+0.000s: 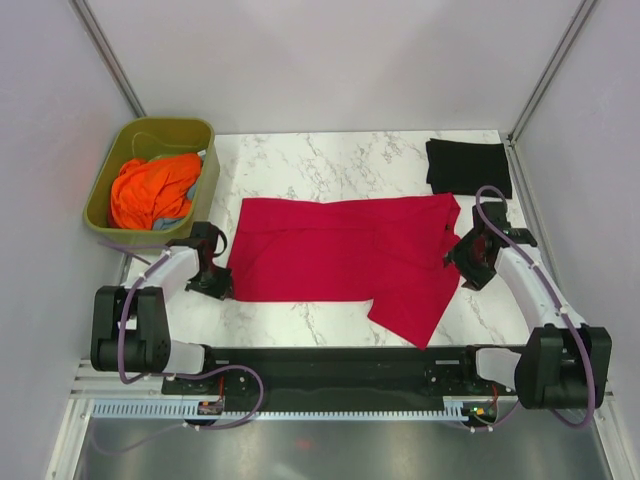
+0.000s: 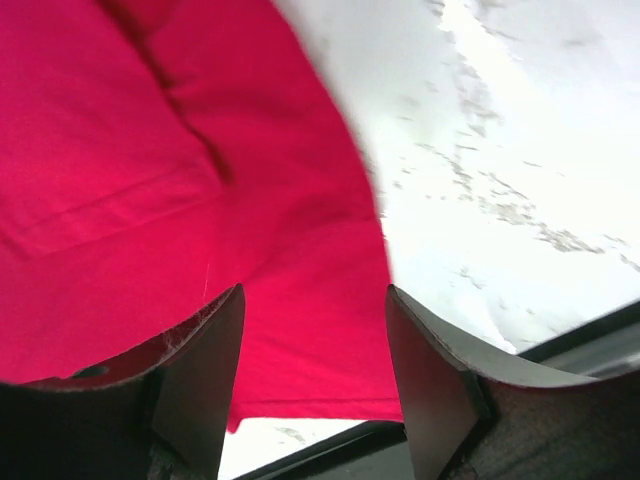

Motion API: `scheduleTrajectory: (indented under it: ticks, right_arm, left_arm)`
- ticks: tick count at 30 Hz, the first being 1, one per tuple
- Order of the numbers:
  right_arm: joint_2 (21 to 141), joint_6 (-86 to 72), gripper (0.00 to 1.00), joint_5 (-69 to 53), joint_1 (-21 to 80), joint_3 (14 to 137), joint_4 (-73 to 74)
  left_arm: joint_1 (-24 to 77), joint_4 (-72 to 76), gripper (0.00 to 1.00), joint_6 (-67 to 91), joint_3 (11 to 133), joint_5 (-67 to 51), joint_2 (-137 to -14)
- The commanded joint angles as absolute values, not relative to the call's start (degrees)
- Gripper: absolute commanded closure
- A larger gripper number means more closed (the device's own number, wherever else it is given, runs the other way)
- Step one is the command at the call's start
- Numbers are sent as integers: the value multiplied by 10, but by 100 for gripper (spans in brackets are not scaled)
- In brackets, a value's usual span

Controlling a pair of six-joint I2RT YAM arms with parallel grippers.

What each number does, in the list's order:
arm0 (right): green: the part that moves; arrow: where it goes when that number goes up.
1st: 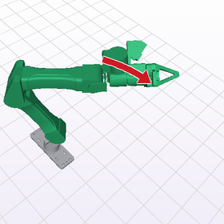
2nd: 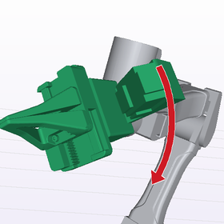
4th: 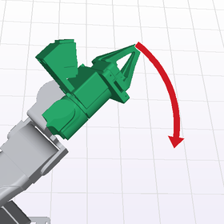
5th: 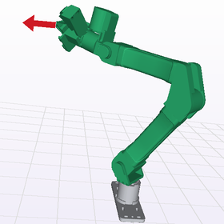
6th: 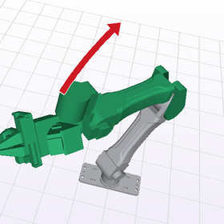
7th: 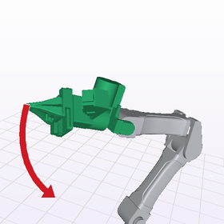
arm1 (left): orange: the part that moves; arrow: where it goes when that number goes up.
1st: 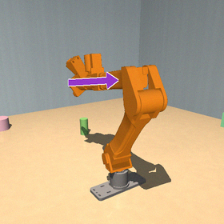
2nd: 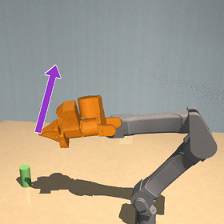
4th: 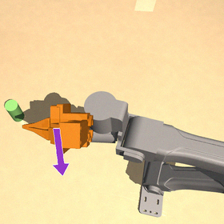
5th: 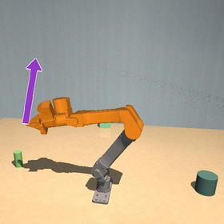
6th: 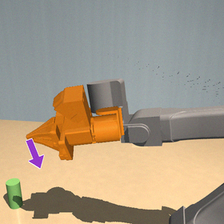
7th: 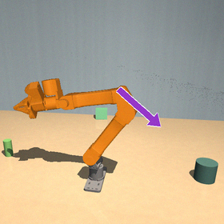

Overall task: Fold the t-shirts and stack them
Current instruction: Fold the tshirt

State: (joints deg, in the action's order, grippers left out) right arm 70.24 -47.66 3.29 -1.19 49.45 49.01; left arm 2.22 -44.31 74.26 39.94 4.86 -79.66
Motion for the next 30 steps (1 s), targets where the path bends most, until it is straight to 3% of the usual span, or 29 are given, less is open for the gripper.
scheduleTrajectory:
  ticks: [1,7,24,27,30]
  right_arm:
    - [668,-525,34,101,-9,460,513]
    - [635,-534,50,85,-9,385,418]
    - [665,-546,59,67,-3,301,341]
    - [666,-541,69,78,-4,301,344]
    - [664,-541,85,81,-3,301,341]
  left_arm:
    - [24,-368,98,736,391,70,-787]
    - [25,-368,98,731,400,69,-767]
    - [35,-368,98,747,402,72,-748]
    - [39,-370,98,749,403,76,-742]
    - [41,-369,98,751,403,79,-736]
